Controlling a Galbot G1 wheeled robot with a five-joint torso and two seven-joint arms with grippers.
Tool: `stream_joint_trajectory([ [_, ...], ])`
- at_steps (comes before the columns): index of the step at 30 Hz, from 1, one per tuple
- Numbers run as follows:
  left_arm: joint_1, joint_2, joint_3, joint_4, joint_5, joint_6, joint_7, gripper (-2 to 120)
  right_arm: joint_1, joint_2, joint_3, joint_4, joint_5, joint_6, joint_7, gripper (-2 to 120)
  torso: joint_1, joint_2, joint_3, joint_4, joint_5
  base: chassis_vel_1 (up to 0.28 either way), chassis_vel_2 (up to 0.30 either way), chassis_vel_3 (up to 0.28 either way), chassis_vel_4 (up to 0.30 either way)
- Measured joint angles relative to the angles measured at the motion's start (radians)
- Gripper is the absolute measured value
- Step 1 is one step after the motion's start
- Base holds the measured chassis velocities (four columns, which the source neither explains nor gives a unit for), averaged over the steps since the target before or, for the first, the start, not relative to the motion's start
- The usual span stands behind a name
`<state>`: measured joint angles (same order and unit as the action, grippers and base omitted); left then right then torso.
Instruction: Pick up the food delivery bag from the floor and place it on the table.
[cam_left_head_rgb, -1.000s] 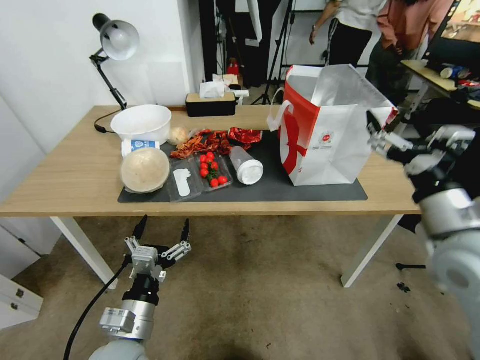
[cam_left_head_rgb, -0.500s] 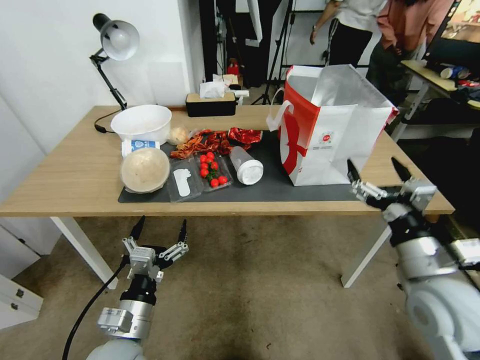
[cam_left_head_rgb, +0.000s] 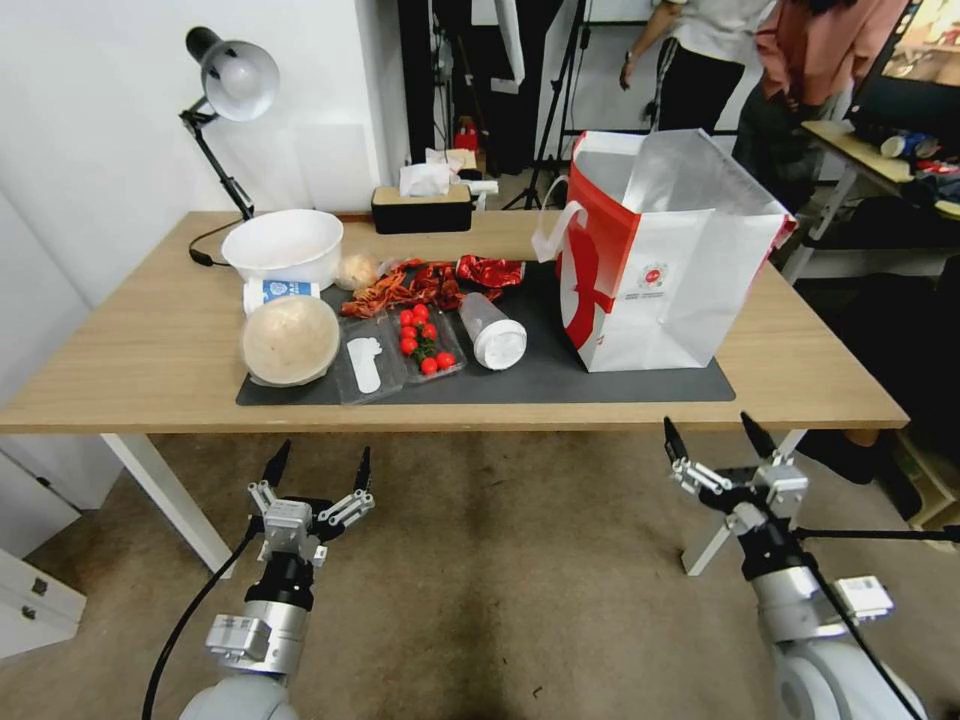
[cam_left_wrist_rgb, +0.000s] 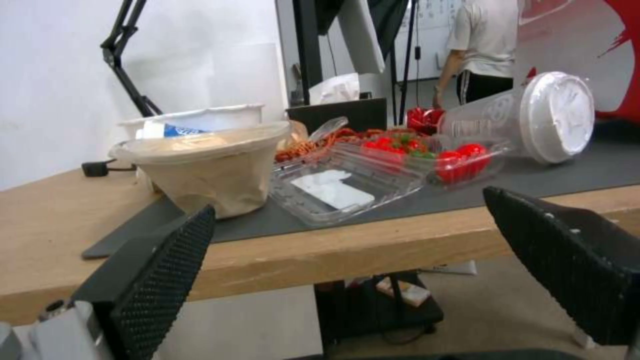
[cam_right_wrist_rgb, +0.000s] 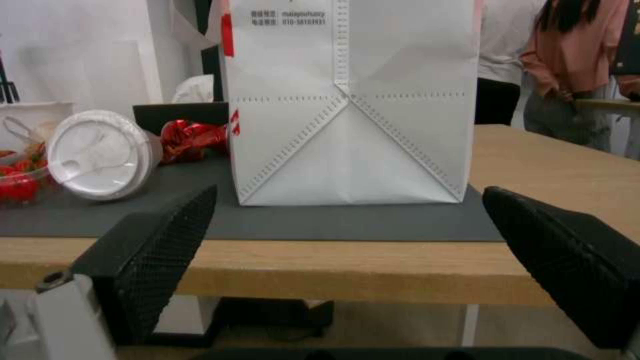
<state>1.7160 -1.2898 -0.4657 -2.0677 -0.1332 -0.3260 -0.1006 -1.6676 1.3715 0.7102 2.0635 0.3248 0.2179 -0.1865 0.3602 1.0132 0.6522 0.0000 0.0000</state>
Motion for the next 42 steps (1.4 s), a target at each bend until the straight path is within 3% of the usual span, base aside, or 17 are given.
stream_joint_trajectory([
  [42, -0.003, 0.001, -0.003, 0.016, 0.01, -0.014, -0.009, 100, 0.038, 0.015, -0.007, -0.026, -0.019, 0.022, 0.034, 100, 0.0, 0.0, 0.0, 0.0, 0.0, 0.0, 0.0, 0.0, 0.0],
])
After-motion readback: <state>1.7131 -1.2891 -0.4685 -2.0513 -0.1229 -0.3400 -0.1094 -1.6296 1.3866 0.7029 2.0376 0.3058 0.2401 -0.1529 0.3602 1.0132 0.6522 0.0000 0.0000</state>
